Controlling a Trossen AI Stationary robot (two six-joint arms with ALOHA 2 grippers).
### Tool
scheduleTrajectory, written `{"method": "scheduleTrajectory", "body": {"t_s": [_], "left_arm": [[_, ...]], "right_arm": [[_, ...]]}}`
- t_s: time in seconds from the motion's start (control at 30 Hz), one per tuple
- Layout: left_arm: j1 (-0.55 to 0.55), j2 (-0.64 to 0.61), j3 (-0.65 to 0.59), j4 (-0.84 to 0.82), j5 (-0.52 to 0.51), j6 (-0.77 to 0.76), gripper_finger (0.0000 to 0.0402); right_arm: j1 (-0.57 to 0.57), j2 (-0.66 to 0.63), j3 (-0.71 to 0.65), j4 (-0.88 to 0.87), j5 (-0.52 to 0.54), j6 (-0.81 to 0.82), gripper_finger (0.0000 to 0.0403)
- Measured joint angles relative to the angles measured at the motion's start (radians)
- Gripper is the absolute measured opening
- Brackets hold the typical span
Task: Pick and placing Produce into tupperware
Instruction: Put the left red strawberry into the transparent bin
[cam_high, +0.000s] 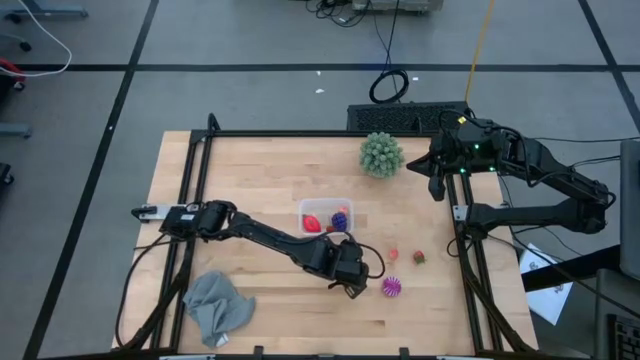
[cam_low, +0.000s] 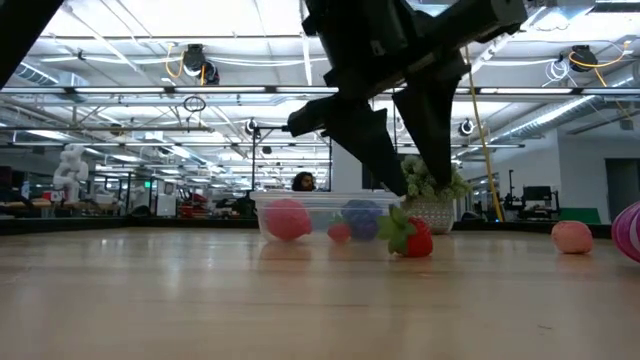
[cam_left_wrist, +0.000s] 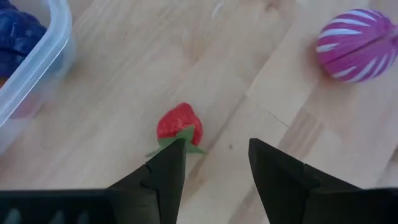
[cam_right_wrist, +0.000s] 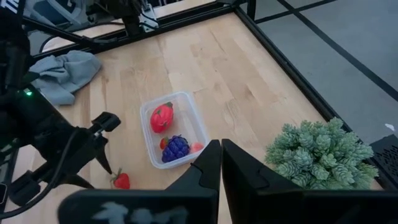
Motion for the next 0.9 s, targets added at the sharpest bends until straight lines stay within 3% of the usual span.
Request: {"method": "scheduleTrajectory", "body": {"t_s": [0.9], "left_arm": [[0.047,0.054,-0.001,0.015,0.035,0.066,0.0182]], "right_arm": [[0.000,0.000,0.000,-0.001,0.000,0.000,0.0004]]}}
